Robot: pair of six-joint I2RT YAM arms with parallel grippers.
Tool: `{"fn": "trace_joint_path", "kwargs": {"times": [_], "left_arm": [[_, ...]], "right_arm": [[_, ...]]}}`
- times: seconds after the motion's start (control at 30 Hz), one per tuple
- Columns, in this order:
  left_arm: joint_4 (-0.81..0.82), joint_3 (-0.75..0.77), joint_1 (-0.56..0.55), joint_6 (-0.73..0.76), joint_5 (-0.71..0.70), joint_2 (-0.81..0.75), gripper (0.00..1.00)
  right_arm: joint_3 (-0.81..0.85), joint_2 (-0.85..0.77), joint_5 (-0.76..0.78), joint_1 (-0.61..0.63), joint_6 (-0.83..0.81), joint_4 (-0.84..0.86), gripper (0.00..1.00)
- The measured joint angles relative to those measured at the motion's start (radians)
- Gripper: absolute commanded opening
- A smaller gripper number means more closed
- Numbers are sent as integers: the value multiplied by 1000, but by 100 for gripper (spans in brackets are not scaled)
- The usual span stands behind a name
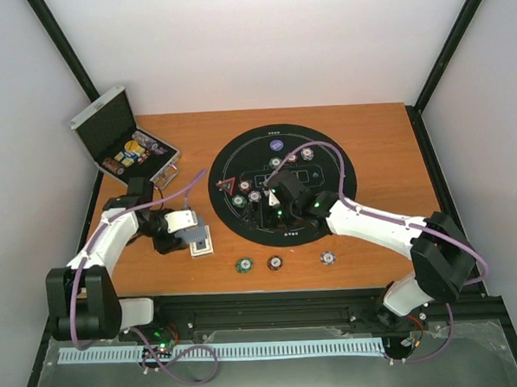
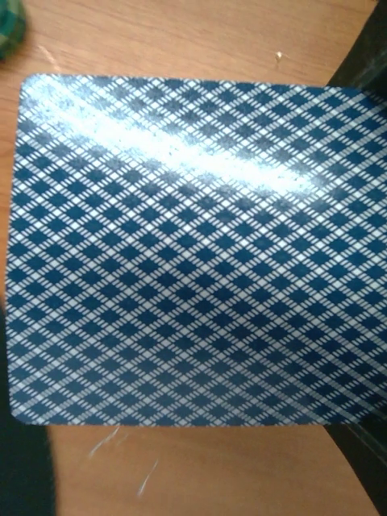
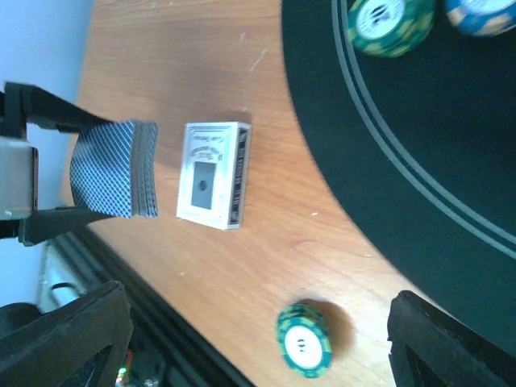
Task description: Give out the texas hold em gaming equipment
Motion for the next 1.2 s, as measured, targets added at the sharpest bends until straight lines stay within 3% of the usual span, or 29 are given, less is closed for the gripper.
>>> {"fn": "trace_joint_path", "kwargs": {"times": [0.17, 0.33, 0.53, 0.83, 1.2], "left_arm": [[-71, 88, -17, -30, 47, -64, 5], [-118, 118, -89, -71, 64, -121, 5], [-170, 156, -132, -113, 81, -139, 5], [-194, 187, -150, -145, 89, -149, 5], [-216, 190, -154, -150, 97, -158, 4]], "right_arm": [[-101, 15, -124, 11, 110, 219, 87], [-119, 68, -229, 39, 230, 481, 88], [-121, 108, -286, 57, 326, 671, 87], [-121, 147, -312, 85, 387, 774, 83], [-82, 224, -314, 114, 437, 836, 72]]}}
